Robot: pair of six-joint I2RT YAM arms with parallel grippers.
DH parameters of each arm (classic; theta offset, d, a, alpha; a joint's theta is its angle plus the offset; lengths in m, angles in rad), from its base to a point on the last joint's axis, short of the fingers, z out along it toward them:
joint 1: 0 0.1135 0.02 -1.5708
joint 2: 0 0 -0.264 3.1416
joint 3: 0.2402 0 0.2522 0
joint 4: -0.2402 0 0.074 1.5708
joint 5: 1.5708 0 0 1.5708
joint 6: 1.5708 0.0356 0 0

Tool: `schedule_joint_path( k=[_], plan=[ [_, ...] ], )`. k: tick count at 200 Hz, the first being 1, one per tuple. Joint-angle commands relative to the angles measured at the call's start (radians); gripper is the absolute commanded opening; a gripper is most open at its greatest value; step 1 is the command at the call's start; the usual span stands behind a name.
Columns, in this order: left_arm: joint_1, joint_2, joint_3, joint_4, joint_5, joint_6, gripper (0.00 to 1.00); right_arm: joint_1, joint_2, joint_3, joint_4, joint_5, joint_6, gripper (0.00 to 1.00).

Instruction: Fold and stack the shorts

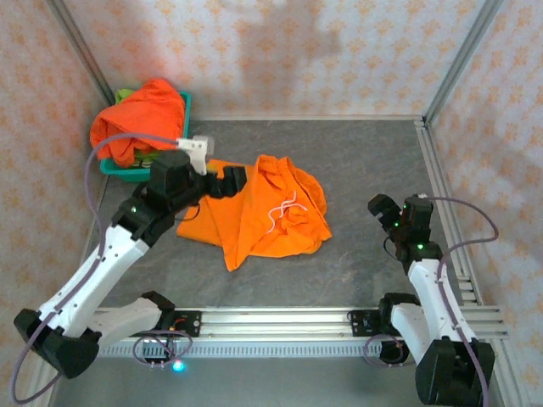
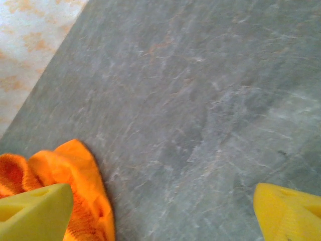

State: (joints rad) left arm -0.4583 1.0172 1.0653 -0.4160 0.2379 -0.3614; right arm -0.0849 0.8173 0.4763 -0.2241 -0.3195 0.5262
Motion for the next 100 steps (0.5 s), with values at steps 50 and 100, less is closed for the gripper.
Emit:
schedule_joint_path(
  k=[50, 100],
  plan=[
    [-0.038, -0.111, -0.434, -0.002, -0.034, -0.226, 0.79, 0.387, 0.37, 0.479, -0.189, 0.095, -0.35, 0.87],
    [-0.145, -0.044, -0.461, -0.071, -0.064, -0.242, 0.61, 0.547, 0.778, 0.872, -0.357, 0.176, -0.525, 0.83]
  ],
)
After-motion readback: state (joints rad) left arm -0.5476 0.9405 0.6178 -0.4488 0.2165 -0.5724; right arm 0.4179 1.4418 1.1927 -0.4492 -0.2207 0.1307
